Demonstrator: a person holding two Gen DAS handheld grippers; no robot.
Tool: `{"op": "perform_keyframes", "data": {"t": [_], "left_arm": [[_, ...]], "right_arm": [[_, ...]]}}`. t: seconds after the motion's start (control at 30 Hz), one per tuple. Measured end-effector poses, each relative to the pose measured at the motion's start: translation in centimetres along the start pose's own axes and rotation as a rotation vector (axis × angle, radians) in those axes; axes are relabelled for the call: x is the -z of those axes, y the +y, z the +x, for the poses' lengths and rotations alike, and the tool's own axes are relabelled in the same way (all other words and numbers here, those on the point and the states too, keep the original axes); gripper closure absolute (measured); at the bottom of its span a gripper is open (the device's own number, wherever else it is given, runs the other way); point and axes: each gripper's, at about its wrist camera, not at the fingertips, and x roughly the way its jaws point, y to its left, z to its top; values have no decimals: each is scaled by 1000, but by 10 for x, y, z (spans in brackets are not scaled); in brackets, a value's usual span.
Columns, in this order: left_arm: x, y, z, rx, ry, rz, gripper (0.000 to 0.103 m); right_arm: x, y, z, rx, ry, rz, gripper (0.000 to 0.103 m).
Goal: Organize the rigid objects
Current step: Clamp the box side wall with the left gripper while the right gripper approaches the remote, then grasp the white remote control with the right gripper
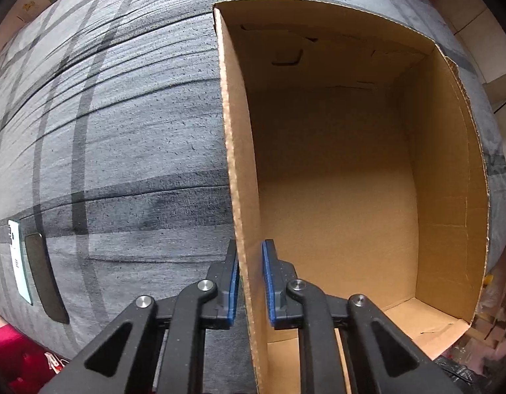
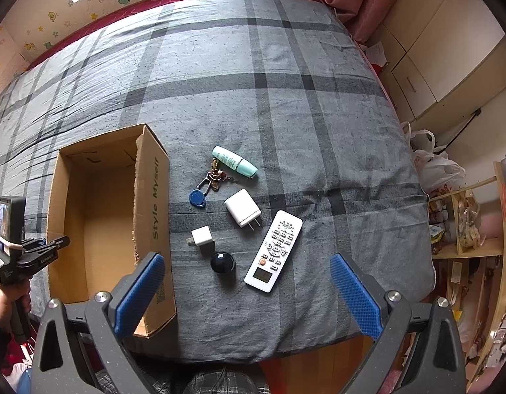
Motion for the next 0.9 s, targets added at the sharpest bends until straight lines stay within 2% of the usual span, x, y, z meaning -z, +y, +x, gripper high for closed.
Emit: {"op": "perform_keyframes", "data": {"t": [0.1, 0.23, 0.63, 0.9], "left_arm": [[0, -4, 1, -26, 1, -1, 89], [-2, -2, 3, -23, 7, -11, 89], [0, -4, 0, -25, 12, -9, 89], [-2, 0, 0, -21, 21, -25, 89]], "right_arm": [[-2, -4, 7, 6, 7, 4, 0], [-4, -15, 25, -1, 35, 36, 0], [1, -48, 123, 38, 177, 138, 0], [8, -61, 175, 20, 255, 198, 0]]}}
